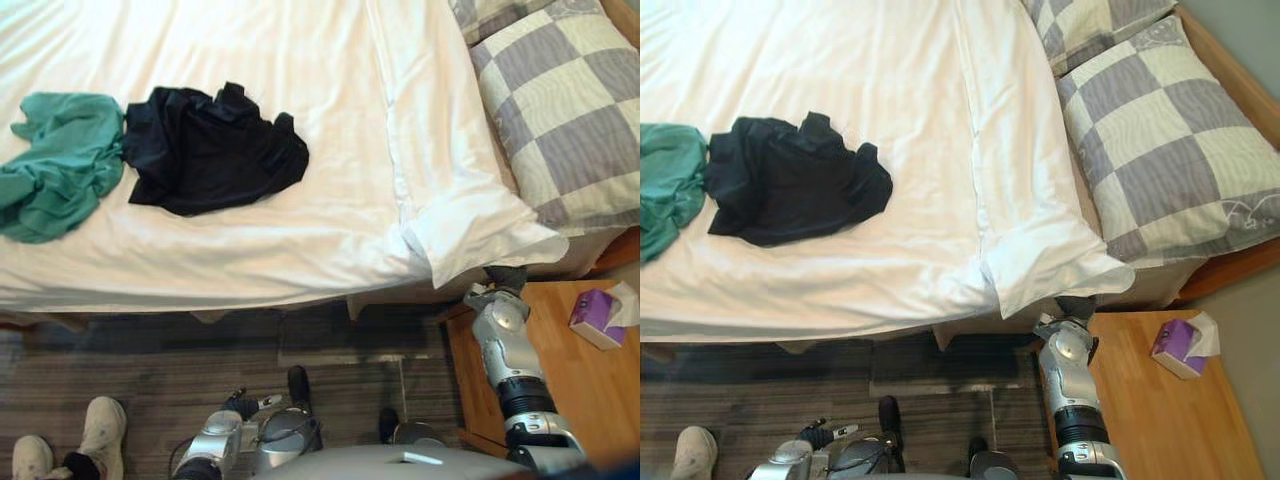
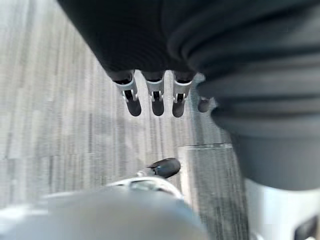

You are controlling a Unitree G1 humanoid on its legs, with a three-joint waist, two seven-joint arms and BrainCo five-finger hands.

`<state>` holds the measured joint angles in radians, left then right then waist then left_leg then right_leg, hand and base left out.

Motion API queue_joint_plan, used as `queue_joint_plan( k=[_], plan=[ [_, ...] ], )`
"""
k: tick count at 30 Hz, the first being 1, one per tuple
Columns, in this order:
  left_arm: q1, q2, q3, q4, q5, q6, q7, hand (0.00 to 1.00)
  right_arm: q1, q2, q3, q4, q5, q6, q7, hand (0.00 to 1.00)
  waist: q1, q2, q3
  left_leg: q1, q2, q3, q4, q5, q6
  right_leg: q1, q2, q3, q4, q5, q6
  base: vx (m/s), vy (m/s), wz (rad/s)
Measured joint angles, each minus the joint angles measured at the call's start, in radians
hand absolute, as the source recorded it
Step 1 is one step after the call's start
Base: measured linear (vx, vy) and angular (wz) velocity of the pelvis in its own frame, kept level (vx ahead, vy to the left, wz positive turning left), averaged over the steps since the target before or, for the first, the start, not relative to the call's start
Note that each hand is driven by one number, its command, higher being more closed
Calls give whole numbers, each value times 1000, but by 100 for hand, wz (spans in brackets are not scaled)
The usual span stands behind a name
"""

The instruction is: Tidy the bed and pick cloth on bed and put in laundry

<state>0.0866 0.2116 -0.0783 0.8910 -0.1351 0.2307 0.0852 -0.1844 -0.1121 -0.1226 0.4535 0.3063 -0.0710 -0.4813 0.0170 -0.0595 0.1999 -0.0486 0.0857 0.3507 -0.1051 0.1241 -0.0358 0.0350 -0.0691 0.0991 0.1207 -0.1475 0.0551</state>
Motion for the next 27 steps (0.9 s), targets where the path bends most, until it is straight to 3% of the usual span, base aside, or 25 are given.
queue_joint_plan(
  k=[5,10,11,16,19,22,27],
  plan=[
    [25,-1,4,1,-1,-1,0,0,167,67,-91,60,119,6,-58,0,-4,1,-1,21,18,32,-1,-10,-13,8,14,28,3,4,0,6,-45,-21],
    [45,-9,46,27,-1,0,-12,0,313,72,-137,79,143,28,-144,0,-37,3,-15,40,38,56,-1,-26,-17,7,17,37,3,8,-1,-35,-33,-25],
    [46,-9,48,27,0,-1,-15,0,337,73,-147,79,144,27,-165,100,-36,2,-18,41,39,59,-1,-26,-16,8,18,36,0,7,-1,-70,-27,-10],
    [56,-17,83,26,1,-1,-35,0,358,76,-179,67,154,-6,-190,100,-31,-3,-25,39,28,70,-1,-19,-10,7,13,21,-17,-8,7,-71,-4,5],
    [61,-12,78,25,1,1,-35,0,356,74,-172,-65,153,-32,-138,100,-28,-12,-37,30,8,53,-1,-18,0,7,-4,11,-18,-15,16,11,27,18],
    [61,5,53,21,-6,8,-31,0,306,61,-121,-203,233,-65,28,100,-25,-30,-38,23,-16,49,-1,-28,16,3,-27,14,-18,-21,31,55,50,7],
    [47,31,-1,-19,-66,41,9,0,150,50,-101,-259,505,-89,291,100,-26,-41,-15,-45,-45,31,3,-12,63,-49,-56,19,-16,7,37,92,49,11]
  ],
)
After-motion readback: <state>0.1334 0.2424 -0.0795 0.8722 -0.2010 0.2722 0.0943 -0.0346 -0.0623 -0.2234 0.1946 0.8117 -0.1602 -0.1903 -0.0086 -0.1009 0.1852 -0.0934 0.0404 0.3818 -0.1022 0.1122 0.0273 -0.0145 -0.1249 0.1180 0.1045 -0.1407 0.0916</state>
